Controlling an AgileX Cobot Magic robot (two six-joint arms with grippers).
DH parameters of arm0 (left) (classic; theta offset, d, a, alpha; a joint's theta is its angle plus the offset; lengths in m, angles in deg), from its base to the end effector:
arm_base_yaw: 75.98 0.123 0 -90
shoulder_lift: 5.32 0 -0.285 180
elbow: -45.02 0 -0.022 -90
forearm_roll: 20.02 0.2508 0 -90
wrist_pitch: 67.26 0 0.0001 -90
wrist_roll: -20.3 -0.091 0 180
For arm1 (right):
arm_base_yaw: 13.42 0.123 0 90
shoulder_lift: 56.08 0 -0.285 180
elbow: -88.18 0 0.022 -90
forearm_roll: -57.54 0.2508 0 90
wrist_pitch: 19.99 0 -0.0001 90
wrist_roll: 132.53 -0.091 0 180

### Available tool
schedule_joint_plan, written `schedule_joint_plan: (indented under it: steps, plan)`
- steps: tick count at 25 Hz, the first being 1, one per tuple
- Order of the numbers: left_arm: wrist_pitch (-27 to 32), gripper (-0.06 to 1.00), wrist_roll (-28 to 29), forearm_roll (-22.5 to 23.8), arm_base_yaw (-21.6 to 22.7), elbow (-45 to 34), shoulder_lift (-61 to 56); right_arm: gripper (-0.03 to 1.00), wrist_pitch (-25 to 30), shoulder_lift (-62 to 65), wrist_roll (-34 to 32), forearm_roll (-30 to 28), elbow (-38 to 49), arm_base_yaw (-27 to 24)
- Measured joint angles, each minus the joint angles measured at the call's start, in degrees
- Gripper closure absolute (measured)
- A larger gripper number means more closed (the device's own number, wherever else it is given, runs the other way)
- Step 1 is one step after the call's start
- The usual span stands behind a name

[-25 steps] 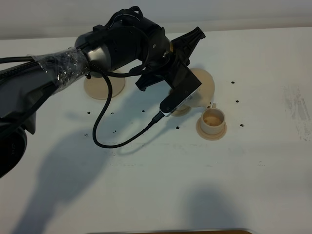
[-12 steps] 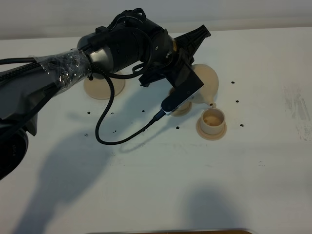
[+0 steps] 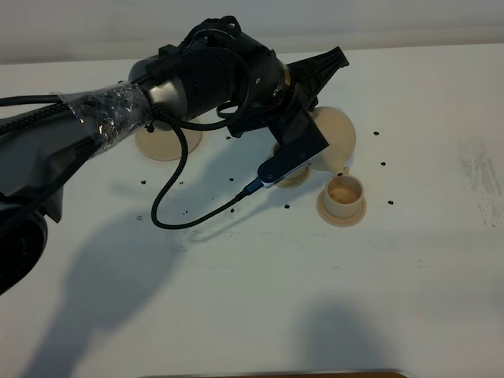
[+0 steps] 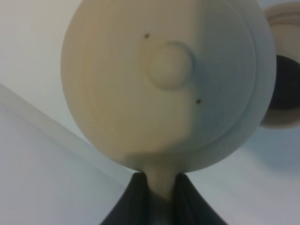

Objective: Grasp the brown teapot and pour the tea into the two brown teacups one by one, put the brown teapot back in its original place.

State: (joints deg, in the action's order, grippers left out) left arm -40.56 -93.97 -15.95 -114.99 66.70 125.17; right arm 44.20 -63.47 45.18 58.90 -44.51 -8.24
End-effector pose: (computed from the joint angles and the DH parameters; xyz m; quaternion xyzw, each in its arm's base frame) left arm 0.3851 -0.3082 0.2148 0.9053 0.1910 0.2522 0.2833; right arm -0.0112 0.0009 0.2785 -0.0227 0.8608 0.0449 0.5065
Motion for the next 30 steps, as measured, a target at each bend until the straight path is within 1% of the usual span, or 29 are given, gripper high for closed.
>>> schedule_joint_plan:
  steps: [15,22,30]
  plan:
    - [-1.82,0.86,-3.44,1.84,-0.67,0.00,0.00,0.53,0.00,0.00,0.00,0.00,0.00,0.00]
    - [-2.12,0.86,-3.75,2.99,-0.67,0.00,0.00,0.53,0.00,0.00,0.00,0.00,0.00,0.00]
    - [-3.75,0.86,-3.75,3.44,-1.49,0.00,0.95,0.53,0.00,0.00,0.00,0.00,0.00,0.00]
